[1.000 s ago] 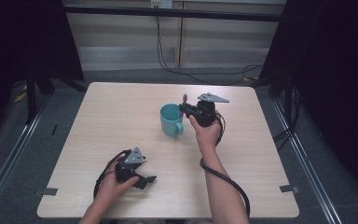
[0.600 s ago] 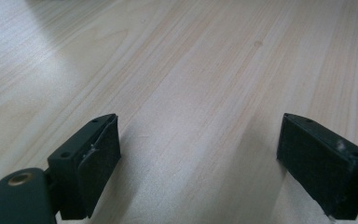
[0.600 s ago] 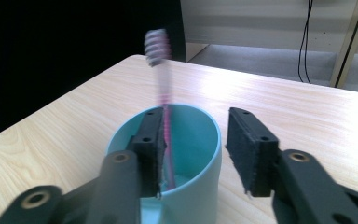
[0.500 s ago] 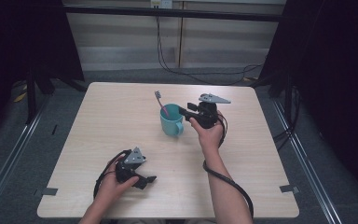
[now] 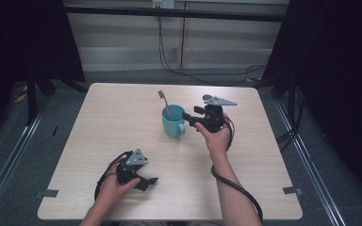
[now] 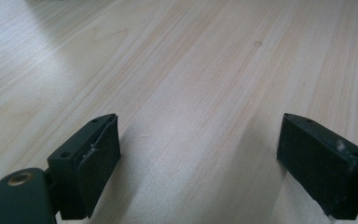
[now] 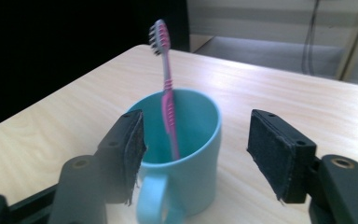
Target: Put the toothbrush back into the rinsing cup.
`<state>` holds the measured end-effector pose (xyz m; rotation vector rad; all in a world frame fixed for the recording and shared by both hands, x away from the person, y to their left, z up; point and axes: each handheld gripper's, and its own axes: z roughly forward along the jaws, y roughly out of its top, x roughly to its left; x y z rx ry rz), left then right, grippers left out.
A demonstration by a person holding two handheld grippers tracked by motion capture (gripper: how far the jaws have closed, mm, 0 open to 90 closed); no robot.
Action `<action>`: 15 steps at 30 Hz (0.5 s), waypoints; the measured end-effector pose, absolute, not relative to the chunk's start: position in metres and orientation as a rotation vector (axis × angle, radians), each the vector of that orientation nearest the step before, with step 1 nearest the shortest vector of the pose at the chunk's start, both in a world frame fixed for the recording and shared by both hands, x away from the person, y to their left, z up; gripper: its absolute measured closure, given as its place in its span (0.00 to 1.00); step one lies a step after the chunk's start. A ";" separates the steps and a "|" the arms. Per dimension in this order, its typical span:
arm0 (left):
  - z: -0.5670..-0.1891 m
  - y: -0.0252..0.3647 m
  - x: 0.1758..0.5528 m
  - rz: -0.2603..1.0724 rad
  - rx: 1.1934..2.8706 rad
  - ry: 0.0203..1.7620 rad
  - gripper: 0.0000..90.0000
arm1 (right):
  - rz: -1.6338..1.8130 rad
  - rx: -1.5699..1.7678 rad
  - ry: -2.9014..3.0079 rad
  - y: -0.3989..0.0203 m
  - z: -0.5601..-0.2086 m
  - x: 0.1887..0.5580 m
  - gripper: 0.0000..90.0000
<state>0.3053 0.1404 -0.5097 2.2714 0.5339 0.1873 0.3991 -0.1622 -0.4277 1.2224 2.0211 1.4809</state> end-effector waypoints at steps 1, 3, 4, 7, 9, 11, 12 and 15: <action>-0.510 0.140 0.305 0.188 2.272 0.534 0.14 | 1.455 1.207 2.033 -0.162 -0.428 0.397 0.37; -0.510 0.140 0.305 0.186 2.272 0.533 0.14 | 1.471 1.197 2.030 -0.163 -0.429 0.394 0.35; -0.510 0.140 0.305 0.186 2.272 0.534 0.14 | 1.468 1.199 2.030 -0.163 -0.428 0.393 0.34; -0.510 0.140 0.305 0.187 2.272 0.533 0.14 | 1.461 1.207 2.048 -0.166 -0.426 0.391 0.30; -0.510 0.140 0.305 0.186 2.271 0.533 0.14 | 1.460 1.204 2.050 -0.167 -0.426 0.390 0.30; -0.510 0.140 0.306 0.183 2.274 0.532 0.14 | 1.459 1.204 2.056 -0.171 -0.423 0.387 0.29; -0.510 0.140 0.306 0.182 2.276 0.530 0.14 | 1.456 1.205 2.056 -0.172 -0.422 0.386 0.29; -0.510 0.140 0.306 0.181 2.277 0.529 0.14 | 1.443 1.214 2.068 -0.178 -0.422 0.382 0.27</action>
